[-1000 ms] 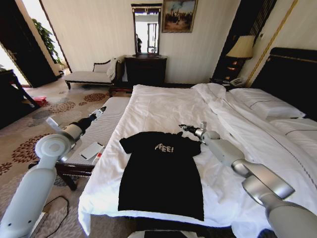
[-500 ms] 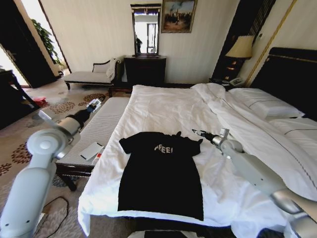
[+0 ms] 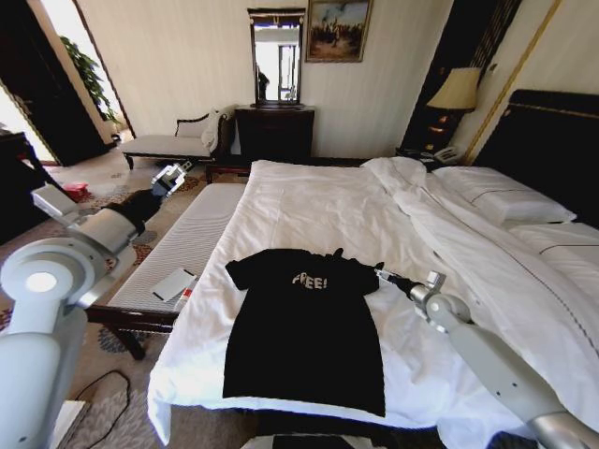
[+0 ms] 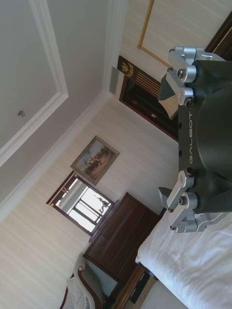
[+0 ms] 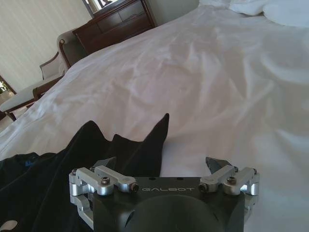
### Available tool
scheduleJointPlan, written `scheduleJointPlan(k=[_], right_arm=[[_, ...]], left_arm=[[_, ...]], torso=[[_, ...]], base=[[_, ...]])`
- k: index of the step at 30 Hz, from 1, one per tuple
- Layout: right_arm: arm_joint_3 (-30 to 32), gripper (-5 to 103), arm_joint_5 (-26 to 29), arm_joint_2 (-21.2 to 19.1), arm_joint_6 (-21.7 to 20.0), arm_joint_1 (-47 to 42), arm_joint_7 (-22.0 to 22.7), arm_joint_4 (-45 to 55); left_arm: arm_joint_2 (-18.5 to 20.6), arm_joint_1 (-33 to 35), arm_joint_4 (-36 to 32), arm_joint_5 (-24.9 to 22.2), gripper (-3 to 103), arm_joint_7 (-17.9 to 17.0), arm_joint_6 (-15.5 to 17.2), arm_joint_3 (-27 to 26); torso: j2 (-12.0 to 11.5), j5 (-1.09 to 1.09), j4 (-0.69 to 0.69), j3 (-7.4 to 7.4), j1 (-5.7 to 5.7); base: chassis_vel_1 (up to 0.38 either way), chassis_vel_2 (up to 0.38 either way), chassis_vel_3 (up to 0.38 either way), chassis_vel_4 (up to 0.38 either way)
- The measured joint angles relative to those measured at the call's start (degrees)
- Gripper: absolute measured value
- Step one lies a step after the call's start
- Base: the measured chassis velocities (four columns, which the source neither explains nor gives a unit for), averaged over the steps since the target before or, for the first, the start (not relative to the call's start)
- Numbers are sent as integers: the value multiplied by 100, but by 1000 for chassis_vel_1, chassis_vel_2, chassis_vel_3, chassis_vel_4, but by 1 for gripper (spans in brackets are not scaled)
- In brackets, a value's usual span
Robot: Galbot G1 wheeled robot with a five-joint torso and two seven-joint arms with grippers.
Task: Fold the clothes on the bed.
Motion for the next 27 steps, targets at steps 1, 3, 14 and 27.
scheduleJointPlan(k=[1,3,14,27], right_arm=[[160,100,23,0,-1,-241,13,131],[241,100,38,-2,-1,-393,4,214],[-99,100,113,347,121,-150,-106,48],[-88,70,-33,374,145,-190,-204,49]], left_arm=[[-19,12,17,2,100,3,4,4],[-45,25,29,5,100,4,7,19],[-67,81,-10,167,100,5,10,197],[-47,179,-18,121,100,2,10,55]], torso=[[0,0,-1,0,0],[0,1,-4,0,0],[-1,0,2,1,2],[-1,1,-2,1,2]], base=[[0,0,0,0],[0,0,0,0],[0,0,0,0],[0,0,0,0]])
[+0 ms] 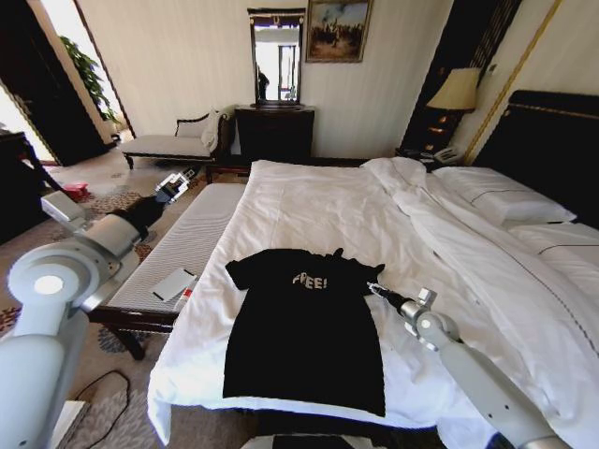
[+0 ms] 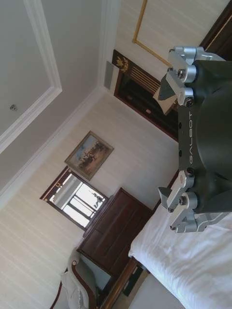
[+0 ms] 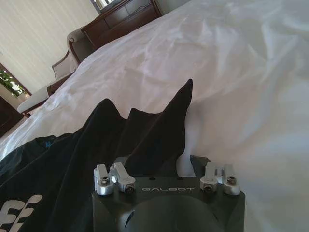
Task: Fold the clothes on the bed.
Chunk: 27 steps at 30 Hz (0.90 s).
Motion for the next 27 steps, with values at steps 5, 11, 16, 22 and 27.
scheduleJointPlan(k=[5,11,16,22,27], right_arm=[[74,53,-53,2,26,-50,-59,19],[176,32,-135,4,83,-153,-53,71],[284,15,-150,2,131,-237,-34,132],[479,1,-142,-1,185,-411,30,264],[703,0,-87,-37,192,-669,65,423]], left_arm=[[6,-5,5,16,100,0,-5,21],[23,14,-16,20,100,-6,-12,27],[47,12,-21,20,100,-8,-17,19],[50,6,-3,18,100,-9,-19,11],[45,-19,47,16,100,-6,-19,2]], torso=[[0,-1,1,0,0],[0,1,1,0,0],[0,0,1,0,-1],[0,1,1,0,-1],[0,0,1,0,-1]], base=[[0,0,0,0],[0,0,0,0],[0,0,0,0],[0,0,0,0],[0,0,0,0]])
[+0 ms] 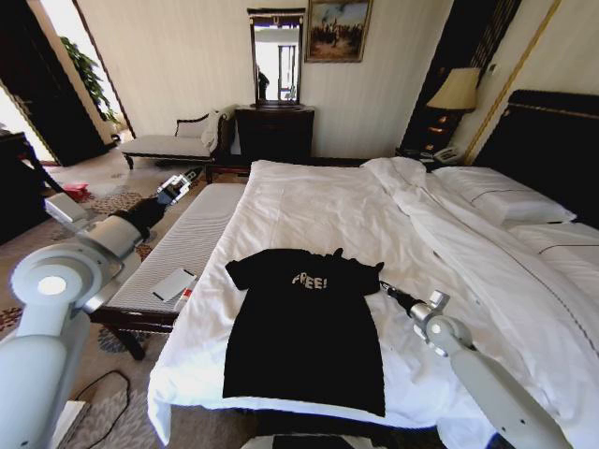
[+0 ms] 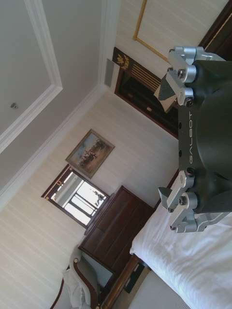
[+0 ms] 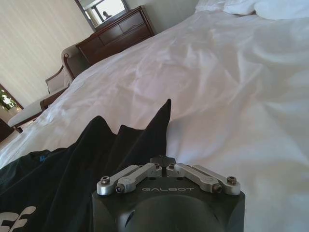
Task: Fold the clothes on the bed.
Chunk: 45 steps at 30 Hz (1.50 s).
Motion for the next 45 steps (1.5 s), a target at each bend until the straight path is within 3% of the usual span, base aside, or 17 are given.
scheduleJointPlan(k=[9,12,14,15,20,21,24,26,30,33,35,36,38,41,45], right_arm=[[81,-3,73,-7,4,-133,3,53],[-69,13,299,81,-12,-24,23,42],[-93,13,317,97,-15,-8,25,39],[-155,24,343,132,-25,34,47,2],[-285,34,337,196,-42,148,88,-169],[-309,45,326,206,-44,173,89,-204],[-322,50,312,207,-48,178,70,-214],[-331,64,266,207,-53,178,2,-225],[-331,57,247,207,-55,177,-39,-228],[-321,41,215,203,-56,168,-65,-228],[-317,41,200,201,-56,162,-69,-226],[-309,30,172,199,-56,154,-74,-218],[-306,30,168,198,-56,151,-75,-213],[-286,14,138,195,-54,134,-85,-187],[-211,2,101,194,6,79,-100,-136]], left_arm=[[-47,-21,63,18,100,15,0,51],[-28,-27,63,31,100,16,0,67],[-20,-27,64,31,100,16,0,67],[2,-23,59,31,100,16,0,58],[46,-1,41,26,100,16,0,25],[54,2,40,25,100,16,0,20],[54,2,39,25,100,16,0,20],[37,7,25,30,100,14,0,34],[25,11,10,40,100,10,0,48],[24,15,-9,44,100,4,-1,49],[24,18,-15,44,100,4,-3,47],[28,29,-28,48,100,2,-11,32],[28,32,-32,48,100,2,-13,28],[27,53,-59,51,100,-1,-15,4],[15,80,-69,65,100,-2,-16,-11]], torso=[[0,-1,-1,0,0],[0,0,1,0,0],[0,0,1,0,0],[0,0,1,0,0],[0,0,1,0,0],[0,0,1,0,0],[0,0,0,0,0],[0,-1,0,0,0],[0,0,0,0,0],[0,0,0,0,0],[0,0,0,0,0],[0,0,0,0,0],[0,0,0,0,0],[0,0,0,0,0],[0,0,1,0,0]], base=[[0,0,0,0],[0,0,0,0],[0,0,0,0],[0,0,0,0],[0,0,0,0],[0,0,0,0],[0,0,0,0],[0,0,0,0],[0,0,0,0],[0,0,0,0],[0,0,0,0],[0,0,0,0],[0,0,0,0],[0,0,0,0],[0,0,0,0]])
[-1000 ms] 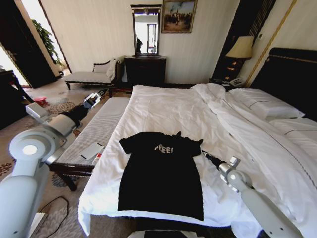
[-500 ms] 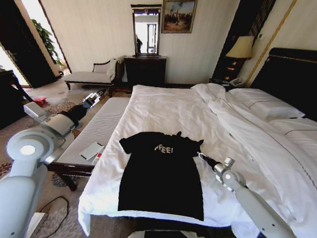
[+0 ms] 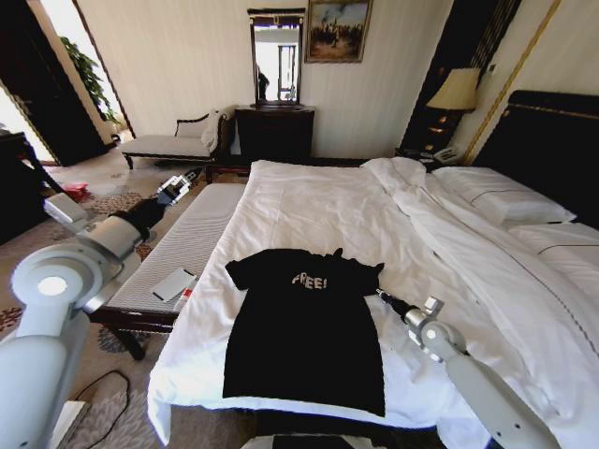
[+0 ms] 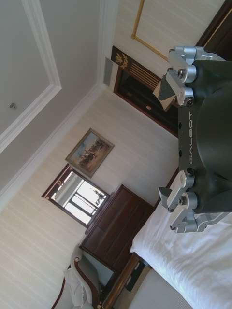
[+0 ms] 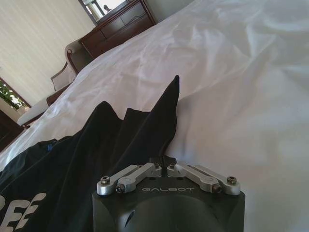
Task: Fold the clothes on the bed.
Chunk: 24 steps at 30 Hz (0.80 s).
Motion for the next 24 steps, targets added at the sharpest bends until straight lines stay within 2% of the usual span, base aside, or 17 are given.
scheduleJointPlan(k=[4,15,24], right_arm=[[112,0,-2,1,65,-110,4,99],[959,0,257,48,256,-1189,246,1212],[918,0,155,94,277,-1206,279,1082]], left_arm=[[-9,6,-8,2,100,-2,-1,-8],[-99,9,17,3,100,0,-3,-36],[-64,4,43,16,100,4,-3,-23]], torso=[[0,0,0,0,0],[0,-1,0,-1,-1],[0,1,0,0,0]], base=[[0,0,0,0],[0,0,0,0],[0,0,0,0]])
